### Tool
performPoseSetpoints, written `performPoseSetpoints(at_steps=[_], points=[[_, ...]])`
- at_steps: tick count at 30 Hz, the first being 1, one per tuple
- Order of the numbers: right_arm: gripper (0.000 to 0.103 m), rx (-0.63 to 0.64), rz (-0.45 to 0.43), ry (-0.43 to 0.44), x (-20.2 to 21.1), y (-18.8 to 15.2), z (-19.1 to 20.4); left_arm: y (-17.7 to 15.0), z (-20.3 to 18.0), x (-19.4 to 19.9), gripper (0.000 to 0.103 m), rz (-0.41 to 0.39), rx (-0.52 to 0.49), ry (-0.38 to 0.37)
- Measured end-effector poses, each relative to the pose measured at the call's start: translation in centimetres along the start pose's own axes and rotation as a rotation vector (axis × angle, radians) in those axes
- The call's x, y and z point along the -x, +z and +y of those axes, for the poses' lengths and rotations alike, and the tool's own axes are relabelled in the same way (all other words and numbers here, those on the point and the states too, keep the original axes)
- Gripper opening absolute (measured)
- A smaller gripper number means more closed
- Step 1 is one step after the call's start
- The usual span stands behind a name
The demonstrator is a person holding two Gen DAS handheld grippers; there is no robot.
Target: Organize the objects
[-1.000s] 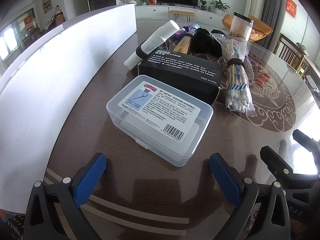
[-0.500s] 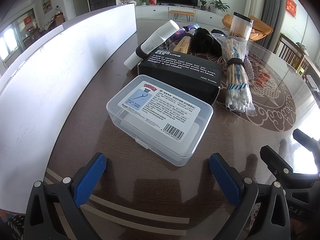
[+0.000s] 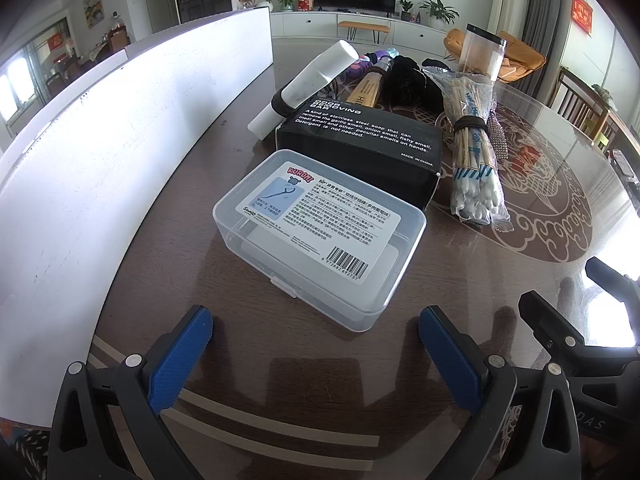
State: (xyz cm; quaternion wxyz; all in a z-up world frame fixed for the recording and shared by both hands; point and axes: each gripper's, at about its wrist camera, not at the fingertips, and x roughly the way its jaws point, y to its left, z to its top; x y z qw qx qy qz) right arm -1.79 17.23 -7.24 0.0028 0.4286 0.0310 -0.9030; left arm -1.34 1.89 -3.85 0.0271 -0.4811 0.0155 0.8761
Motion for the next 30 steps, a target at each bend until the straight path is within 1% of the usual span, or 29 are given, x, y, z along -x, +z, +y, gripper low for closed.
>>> performPoseSetpoints(at_steps=[30], points=[[0.103,-0.001,0.023,-0.006,0.00,-0.28,-0.52,-0.32,0.01,0.20,0.103,-0.007,0.008,0.008]])
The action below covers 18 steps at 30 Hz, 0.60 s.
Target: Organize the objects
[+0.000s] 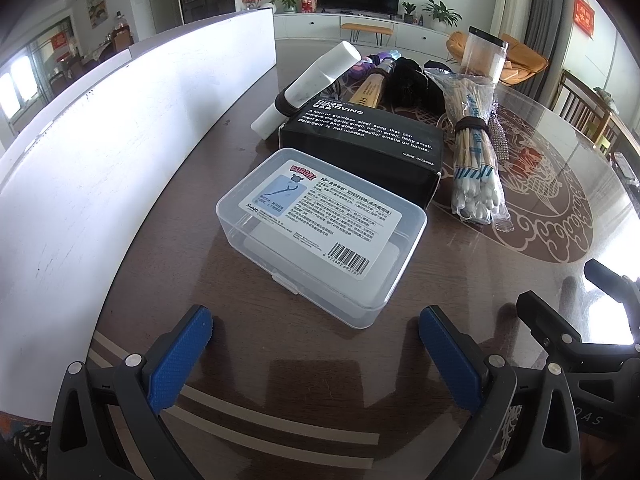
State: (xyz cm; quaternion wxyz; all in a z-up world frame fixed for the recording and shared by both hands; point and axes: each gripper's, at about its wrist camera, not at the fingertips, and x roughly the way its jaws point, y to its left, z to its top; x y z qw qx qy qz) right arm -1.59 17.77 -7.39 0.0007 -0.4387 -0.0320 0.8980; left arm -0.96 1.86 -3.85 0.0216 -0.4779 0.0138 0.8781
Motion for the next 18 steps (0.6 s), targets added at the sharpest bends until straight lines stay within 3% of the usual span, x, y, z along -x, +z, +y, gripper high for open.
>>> performPoseSetpoints(at_steps=[7,18], points=[[0.103,-0.006,0.006,0.003,0.03,0.05,-0.04,-0.32,0.14,0.42,0.103,0.061,0.015,0.004],[0.103,-0.026,0.023,0.032,-0.12,0.24,-0.38,-0.96,-0.06,0.65,0.103,0.049,0.027,0.013]])
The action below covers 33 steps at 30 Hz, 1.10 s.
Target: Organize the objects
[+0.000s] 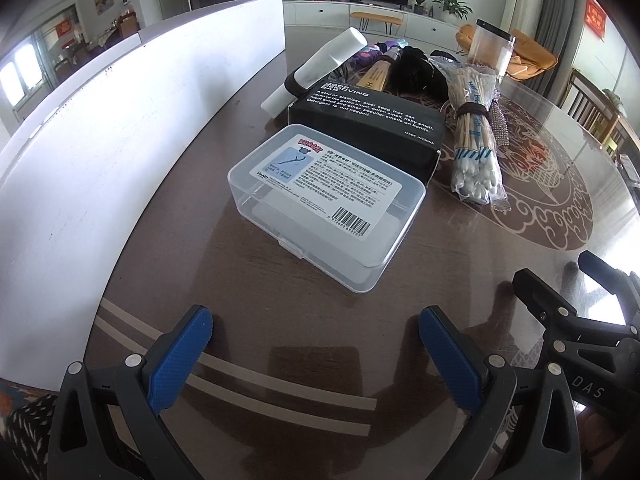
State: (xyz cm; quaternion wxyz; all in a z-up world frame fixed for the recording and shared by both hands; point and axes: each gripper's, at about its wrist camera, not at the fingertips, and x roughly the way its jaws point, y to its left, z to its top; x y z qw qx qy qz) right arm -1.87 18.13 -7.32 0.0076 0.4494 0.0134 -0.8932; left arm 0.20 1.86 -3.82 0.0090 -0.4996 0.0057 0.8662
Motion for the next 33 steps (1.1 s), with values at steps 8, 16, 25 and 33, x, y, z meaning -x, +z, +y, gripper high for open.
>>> performPoseSetpoints(at_steps=[8,16,25,33], points=[[0.103,-0.003,0.004,0.007,-0.1,0.1,-0.1,0.1,0.1,-0.1,0.103,-0.002,0.004,0.002],[0.103,-0.073,0.041,0.109,0.2,3.1,-3.1,0.3,1.4,-0.3,0.103,-0.005,0.068,0.038],[0.078,-0.105,0.137,0.312,-4.4,10.9,0.6,0.5,1.4,-0.4,0.103,-0.007,0.069,0.039],[0.030,-0.087,0.100,0.315,-4.4,10.9,1.8,0.5,1.5,-0.5,0.103,-0.010,0.071,0.042]])
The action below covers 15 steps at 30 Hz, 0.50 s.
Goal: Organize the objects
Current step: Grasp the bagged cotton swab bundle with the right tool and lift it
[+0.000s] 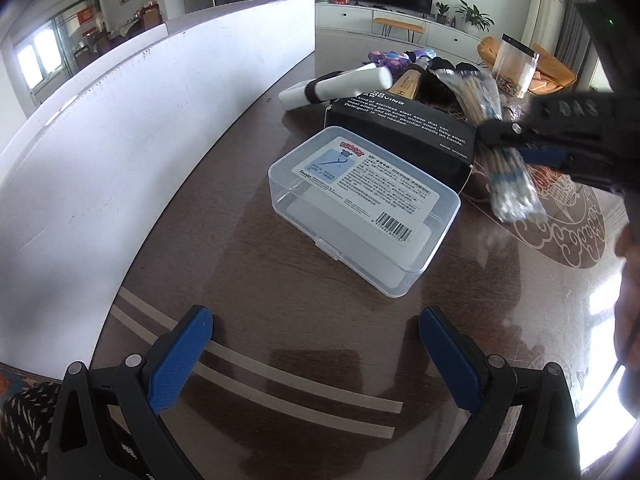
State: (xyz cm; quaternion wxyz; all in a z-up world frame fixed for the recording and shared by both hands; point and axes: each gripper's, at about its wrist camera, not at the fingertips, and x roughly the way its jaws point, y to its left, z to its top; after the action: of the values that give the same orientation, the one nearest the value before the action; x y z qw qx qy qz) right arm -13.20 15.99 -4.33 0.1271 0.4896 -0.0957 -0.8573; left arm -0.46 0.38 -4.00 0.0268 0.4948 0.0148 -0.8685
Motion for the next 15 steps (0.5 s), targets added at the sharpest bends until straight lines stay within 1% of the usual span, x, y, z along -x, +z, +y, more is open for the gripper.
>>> performPoseSetpoints(at_steps=[3,7,10,12,14,15], points=[[0.030,0.055,0.021,-0.029,1.8,-2.0,-0.3,0.2,0.0,-0.1,0.103,-0.001,0.001,0.001],[0.030,0.098,0.000,-0.124,4.8,-5.8,-0.9,0.1,0.0,-0.1,0.103,-0.001,0.001,0.002],[0.030,0.085,-0.052,-0.233,7.2,-9.1,-1.7,0.1,0.1,-0.1,0.103,-0.002,0.001,0.001],[0.030,0.062,-0.085,-0.285,8.5,-10.9,-2.3,0.1,0.1,-0.1,0.103,-0.002,0.001,0.002],[0.030,0.048,-0.119,-0.331,8.9,-11.8,-2.8,0.1,0.1,-0.1,0.103,-0.002,0.001,0.002],[0.033,0.048,-0.128,-0.347,9.1,-12.1,-2.9,0.1,0.1,-0.1,0.103,-0.002,0.000,0.002]])
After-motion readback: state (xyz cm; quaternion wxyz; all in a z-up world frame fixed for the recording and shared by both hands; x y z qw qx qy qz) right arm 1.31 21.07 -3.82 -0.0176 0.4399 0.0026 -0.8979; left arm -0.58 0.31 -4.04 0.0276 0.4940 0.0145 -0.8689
